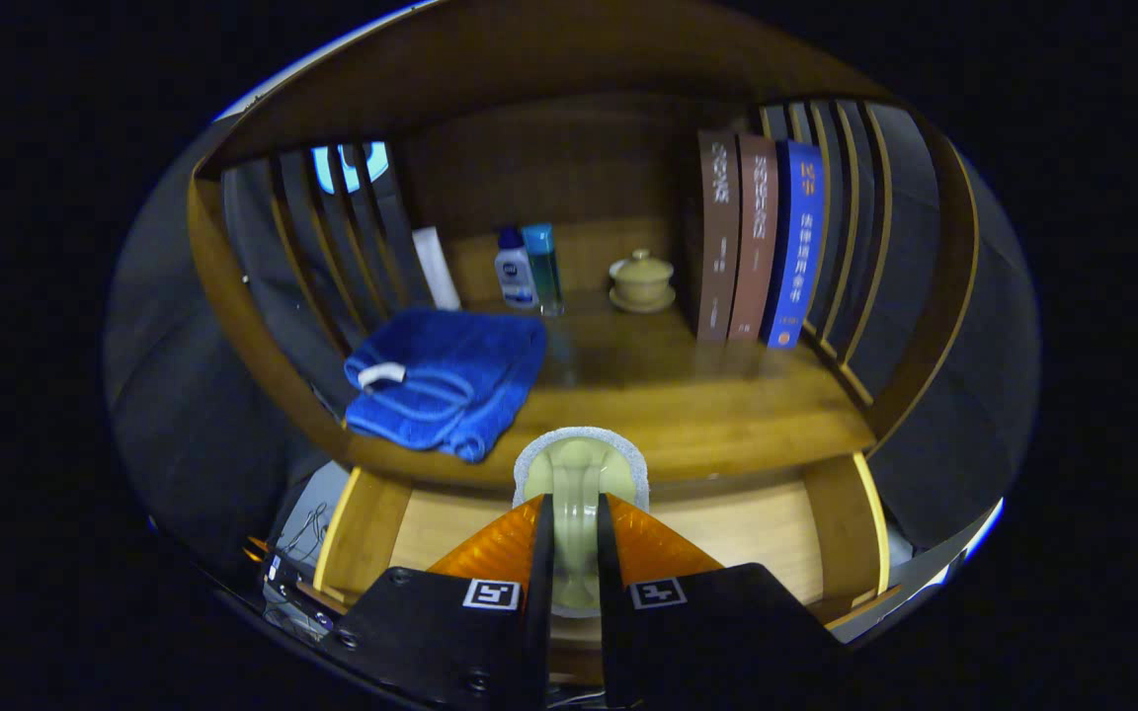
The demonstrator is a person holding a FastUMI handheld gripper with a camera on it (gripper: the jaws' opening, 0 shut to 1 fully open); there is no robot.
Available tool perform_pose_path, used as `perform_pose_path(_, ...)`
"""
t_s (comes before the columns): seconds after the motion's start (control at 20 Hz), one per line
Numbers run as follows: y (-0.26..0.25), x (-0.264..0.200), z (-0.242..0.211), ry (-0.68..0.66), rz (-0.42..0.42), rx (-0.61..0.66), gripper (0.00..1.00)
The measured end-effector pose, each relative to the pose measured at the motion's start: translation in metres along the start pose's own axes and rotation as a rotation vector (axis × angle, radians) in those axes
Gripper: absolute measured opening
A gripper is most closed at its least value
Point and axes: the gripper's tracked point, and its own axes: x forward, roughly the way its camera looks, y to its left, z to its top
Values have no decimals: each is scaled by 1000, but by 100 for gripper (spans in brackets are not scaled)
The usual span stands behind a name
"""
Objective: Pull open the drawer, take out the items inside it, and place them on the countertop above the cabinet.
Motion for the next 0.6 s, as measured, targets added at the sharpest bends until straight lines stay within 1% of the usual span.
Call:
perform_pose_path(0.15, -2, 23, 38, -48, -6, 15, 26)
perform_pose_path(0.25, -5, 48, 53, -57, -15, 25, 26)
perform_pose_path(0.45, -9, 96, 69, -33, -16, 67, 26)
perform_pose_path(0.6, -16, 127, 68, 15, -40, 67, 26)
